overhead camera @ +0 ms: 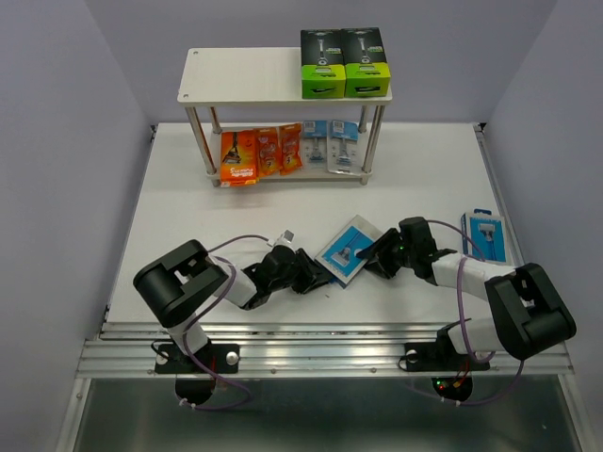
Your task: Place and organize the shaving razors onto the shelf
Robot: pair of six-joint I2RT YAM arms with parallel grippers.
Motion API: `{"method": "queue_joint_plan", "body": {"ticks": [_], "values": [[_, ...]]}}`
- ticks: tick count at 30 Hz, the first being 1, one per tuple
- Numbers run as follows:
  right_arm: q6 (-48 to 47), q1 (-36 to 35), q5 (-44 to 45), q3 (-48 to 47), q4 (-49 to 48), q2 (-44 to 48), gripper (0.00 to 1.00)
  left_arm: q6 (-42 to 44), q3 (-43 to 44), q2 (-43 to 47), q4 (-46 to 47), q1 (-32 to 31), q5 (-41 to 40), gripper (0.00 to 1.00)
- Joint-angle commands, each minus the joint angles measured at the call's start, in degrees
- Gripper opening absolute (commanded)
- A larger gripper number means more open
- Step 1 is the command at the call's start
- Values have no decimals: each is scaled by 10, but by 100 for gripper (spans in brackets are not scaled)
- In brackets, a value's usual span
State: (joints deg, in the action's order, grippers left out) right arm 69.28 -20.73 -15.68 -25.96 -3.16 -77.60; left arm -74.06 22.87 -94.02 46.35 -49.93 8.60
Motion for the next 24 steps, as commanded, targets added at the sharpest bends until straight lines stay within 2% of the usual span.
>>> {"method": "queue_joint_plan", "body": {"ticks": [1, 3, 4, 7, 12, 13, 14, 15, 18, 19, 20, 21, 22, 24], "values": [[-13, -8, 14, 4, 29, 2, 53, -19, -5, -34, 50, -5, 1, 35], [-14, -8, 15, 3, 30, -1, 53, -24, -11, -40, 74, -4, 1, 28], [-16, -8, 16, 2, 29, -2, 53, -28, -14, -42, 82, -4, 1, 17], [-22, -8, 12, 0, 29, -5, 52, -28, -17, -38, 103, -4, -3, 0], [-61, -8, 23, -36, 67, 19, 53, -11, -13, 3, 119, -4, -17, 0], [-81, -8, 28, -46, 75, 28, 56, -11, -14, 30, 117, -3, -20, 0], [-93, -8, 36, -58, 89, 49, 65, -6, -12, 49, 108, -4, -27, 0], [-122, -8, 42, -85, 98, 60, 68, -3, -8, 88, 96, -4, -31, 0], [-165, -8, 89, -140, 143, 113, 84, 37, 31, 182, -17, -4, -66, 0], [-174, -8, 115, -152, 155, 127, 92, 46, 51, 207, -81, -4, -105, 0], [-181, -8, 127, -160, 158, 156, 97, 64, 58, 233, -103, -4, -121, 0], [-188, -8, 137, -171, 161, 170, 100, 73, 62, 258, -118, -4, -138, 0], [-200, -8, 147, -180, 164, 183, 100, 80, 68, 307, -137, -4, -154, 0], [-208, -8, 177, -202, 168, 219, 100, 103, 98, 351, -204, -3, -204, 0]]}}
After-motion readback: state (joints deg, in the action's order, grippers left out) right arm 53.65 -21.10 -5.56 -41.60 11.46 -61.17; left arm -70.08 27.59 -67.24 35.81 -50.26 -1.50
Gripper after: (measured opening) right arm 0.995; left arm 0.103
